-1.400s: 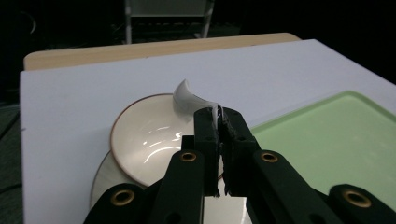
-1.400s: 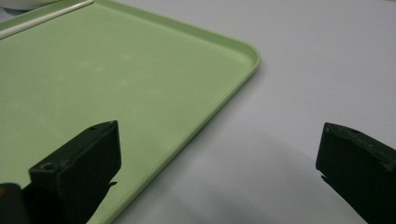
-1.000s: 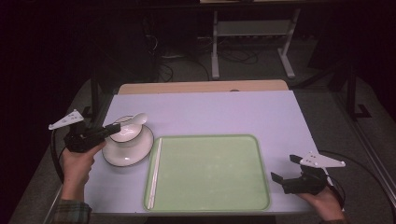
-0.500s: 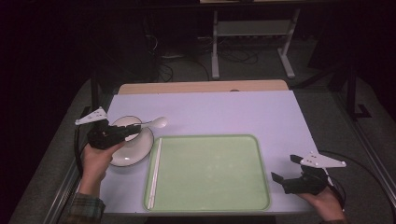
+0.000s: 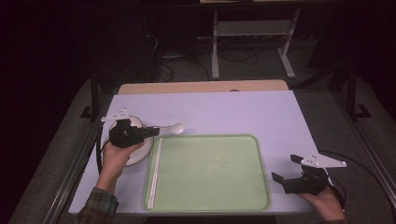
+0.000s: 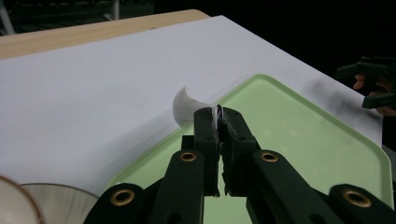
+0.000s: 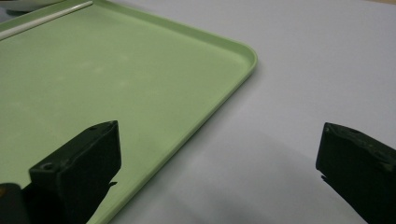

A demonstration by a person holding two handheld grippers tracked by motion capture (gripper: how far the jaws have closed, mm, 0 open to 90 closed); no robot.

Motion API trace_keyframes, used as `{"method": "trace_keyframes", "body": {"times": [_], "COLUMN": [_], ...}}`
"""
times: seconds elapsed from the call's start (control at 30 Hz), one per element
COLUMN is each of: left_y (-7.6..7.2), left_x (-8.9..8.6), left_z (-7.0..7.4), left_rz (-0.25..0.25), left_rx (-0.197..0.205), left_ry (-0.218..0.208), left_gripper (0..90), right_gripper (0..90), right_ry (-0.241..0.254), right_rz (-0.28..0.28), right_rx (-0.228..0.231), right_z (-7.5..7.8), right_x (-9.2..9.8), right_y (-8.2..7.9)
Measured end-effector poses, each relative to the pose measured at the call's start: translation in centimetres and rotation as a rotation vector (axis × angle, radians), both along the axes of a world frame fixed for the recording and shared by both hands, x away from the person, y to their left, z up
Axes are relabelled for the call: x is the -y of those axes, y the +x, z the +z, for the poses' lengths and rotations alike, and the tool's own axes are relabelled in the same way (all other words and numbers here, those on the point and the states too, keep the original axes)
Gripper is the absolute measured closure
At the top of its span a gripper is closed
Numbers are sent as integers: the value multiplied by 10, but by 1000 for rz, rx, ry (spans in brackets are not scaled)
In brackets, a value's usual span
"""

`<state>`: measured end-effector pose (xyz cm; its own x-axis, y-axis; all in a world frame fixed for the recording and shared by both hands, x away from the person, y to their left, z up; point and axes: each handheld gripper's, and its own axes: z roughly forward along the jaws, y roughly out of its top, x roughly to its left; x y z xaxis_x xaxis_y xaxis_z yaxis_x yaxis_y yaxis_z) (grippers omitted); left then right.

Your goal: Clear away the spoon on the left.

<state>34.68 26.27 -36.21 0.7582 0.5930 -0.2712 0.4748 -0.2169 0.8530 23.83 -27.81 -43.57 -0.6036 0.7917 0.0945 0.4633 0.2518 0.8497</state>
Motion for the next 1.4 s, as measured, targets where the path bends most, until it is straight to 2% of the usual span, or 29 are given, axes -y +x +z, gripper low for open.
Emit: {"method": "trace_keyframes", "body": {"times": [0.2,0.4,0.57,0.73,0.9,0.97,1.03,1.17,1.3,1.4], "left_y": [7,13,15,19,21,22,23,25,25,25], "left_x": [13,29,32,32,34,34,35,33,34,36], "left_z": [-9,-24,-31,-37,-44,-48,-52,-58,-61,-63], "left_rz": [-15,-42,-43,-30,26,41,63,91,109,118], "left_rx": [-24,-67,-85,-104,-103,-112,-115,-129,-123,-118], "left_ry": [9,36,38,17,82,88,125,151,179,215], "left_gripper": [859,859,859,852,797,779,753,715,684,672], "right_gripper": [0,0,0,0,0,0,0,0,0,0], "right_ry": [1,2,1,0,-1,1,-2,0,0,-2], "right_rz": [0,-3,-3,-3,-4,-2,-1,-3,-3,0], "right_rx": [3,7,7,5,6,6,5,5,1,-1], "right_z": [1,1,1,1,1,1,0,0,0,-1], "right_x": [0,1,1,1,1,0,0,1,0,-1], "right_y": [0,-1,-1,-1,-1,-1,-1,-1,-1,-1]}}
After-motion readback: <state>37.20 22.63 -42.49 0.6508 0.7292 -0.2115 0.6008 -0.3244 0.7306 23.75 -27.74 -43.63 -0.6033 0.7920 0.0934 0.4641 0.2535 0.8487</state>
